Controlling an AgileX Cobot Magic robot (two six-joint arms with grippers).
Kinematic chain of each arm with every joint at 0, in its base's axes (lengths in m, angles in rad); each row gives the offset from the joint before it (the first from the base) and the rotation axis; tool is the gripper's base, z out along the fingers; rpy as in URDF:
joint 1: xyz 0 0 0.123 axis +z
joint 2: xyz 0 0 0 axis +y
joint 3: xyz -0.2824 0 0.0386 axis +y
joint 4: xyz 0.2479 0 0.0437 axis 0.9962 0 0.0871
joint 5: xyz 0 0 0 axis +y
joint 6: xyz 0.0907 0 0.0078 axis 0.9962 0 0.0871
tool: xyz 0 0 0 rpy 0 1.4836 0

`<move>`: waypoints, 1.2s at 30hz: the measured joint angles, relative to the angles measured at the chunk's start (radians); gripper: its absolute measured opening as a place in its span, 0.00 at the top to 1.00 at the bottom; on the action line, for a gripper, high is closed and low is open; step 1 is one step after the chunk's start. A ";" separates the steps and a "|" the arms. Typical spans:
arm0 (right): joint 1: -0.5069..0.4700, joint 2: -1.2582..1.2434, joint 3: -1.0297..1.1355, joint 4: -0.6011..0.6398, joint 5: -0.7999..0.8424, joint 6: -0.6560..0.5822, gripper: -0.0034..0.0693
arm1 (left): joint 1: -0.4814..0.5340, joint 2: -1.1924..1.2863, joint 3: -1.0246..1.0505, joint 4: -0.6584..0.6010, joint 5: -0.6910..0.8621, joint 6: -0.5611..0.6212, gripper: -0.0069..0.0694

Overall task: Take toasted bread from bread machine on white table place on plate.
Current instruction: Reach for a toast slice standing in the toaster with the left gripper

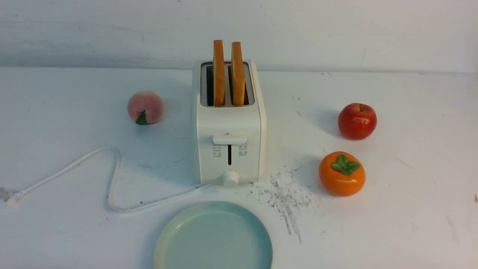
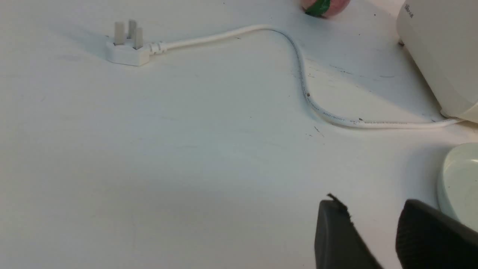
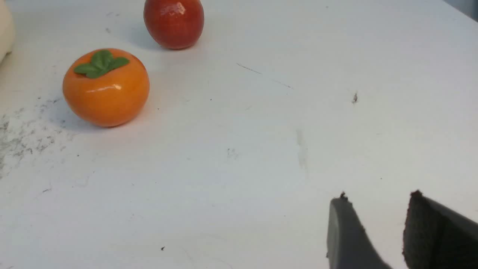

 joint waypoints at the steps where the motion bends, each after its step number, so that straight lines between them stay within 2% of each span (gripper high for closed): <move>1: 0.000 0.000 0.000 0.000 0.000 0.000 0.62 | 0.000 0.000 0.000 0.000 0.000 0.000 0.60; 17: 0.000 0.000 0.000 0.000 0.000 0.000 0.62 | 0.000 0.000 0.000 0.006 0.000 0.001 0.60; 24: 0.000 0.000 0.000 0.000 0.000 0.000 0.62 | 0.000 0.000 0.000 0.151 -0.071 0.013 0.60; 27: 0.000 0.000 0.000 0.000 0.000 0.000 0.62 | 0.000 0.000 0.000 0.110 -0.146 -0.044 0.60; 33: 0.000 0.000 0.000 0.000 0.000 0.000 0.62 | 0.000 0.000 0.000 -0.086 -0.298 -0.277 0.60; 34: 0.000 0.000 0.000 0.000 0.000 0.000 0.62 | 0.000 0.000 0.000 -0.096 -0.305 -0.283 0.60; 36: 0.000 0.000 0.000 0.042 -0.014 0.004 0.62 | 0.000 0.000 0.000 -0.140 -0.354 -0.340 0.60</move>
